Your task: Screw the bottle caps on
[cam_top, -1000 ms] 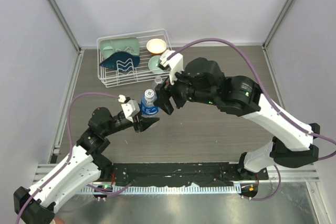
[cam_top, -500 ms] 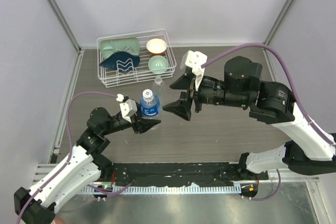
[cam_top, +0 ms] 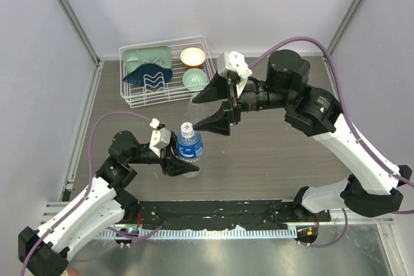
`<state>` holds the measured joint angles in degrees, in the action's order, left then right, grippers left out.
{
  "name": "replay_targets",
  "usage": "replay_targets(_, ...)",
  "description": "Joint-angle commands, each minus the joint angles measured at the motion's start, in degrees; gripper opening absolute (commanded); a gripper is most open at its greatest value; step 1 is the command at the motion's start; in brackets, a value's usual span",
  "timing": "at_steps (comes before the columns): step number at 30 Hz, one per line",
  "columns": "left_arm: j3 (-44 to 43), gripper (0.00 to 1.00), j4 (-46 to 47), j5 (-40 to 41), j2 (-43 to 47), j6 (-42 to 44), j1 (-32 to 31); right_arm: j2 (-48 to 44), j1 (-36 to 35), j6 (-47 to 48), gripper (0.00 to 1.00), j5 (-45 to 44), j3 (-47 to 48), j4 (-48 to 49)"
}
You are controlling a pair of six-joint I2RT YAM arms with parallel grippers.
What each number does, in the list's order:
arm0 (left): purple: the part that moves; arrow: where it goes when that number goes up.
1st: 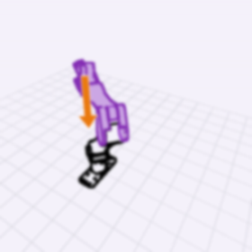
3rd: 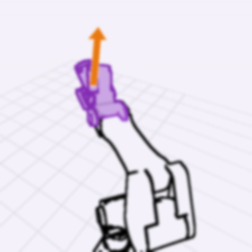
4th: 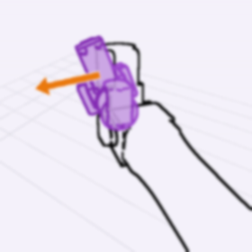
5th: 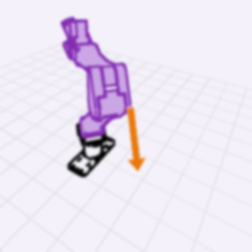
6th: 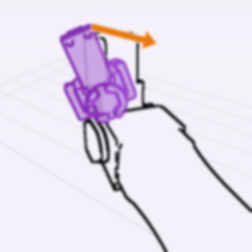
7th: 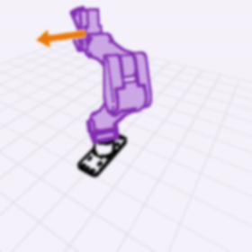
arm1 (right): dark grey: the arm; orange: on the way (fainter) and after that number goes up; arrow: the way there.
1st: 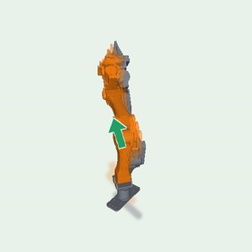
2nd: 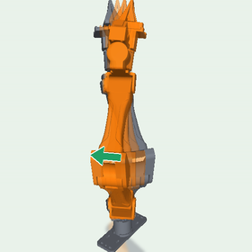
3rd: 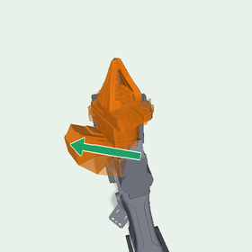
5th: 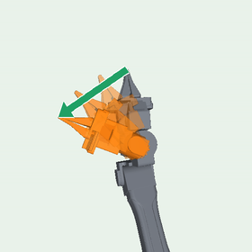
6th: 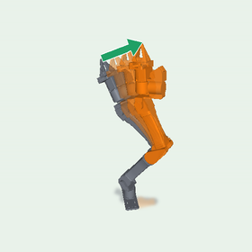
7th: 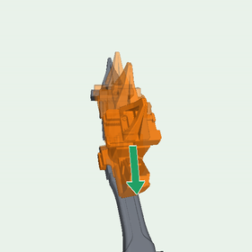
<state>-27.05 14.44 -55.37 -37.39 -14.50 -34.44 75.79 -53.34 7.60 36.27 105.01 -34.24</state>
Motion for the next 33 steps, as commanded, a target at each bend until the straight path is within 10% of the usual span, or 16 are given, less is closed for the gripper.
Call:
replay_targets(1,-2.92,0.00,3.84,-6.32,0.30,-2.20,-0.80,1.28,0.26,-2.94,0.71,13.73,-0.69,8.93)
replay_targets(13,-4.77,0.00,5.25,-6.68,0.38,-3.95,-1.77,4.89,0.26,-5.13,0.54,21.91,-1.47,11.82)
replay_targets(33,-5.73,0.00,5.25,-4.92,0.38,-4.04,-1.78,5.95,0.26,-7.51,0.54,23.14,-4.90,17.10)
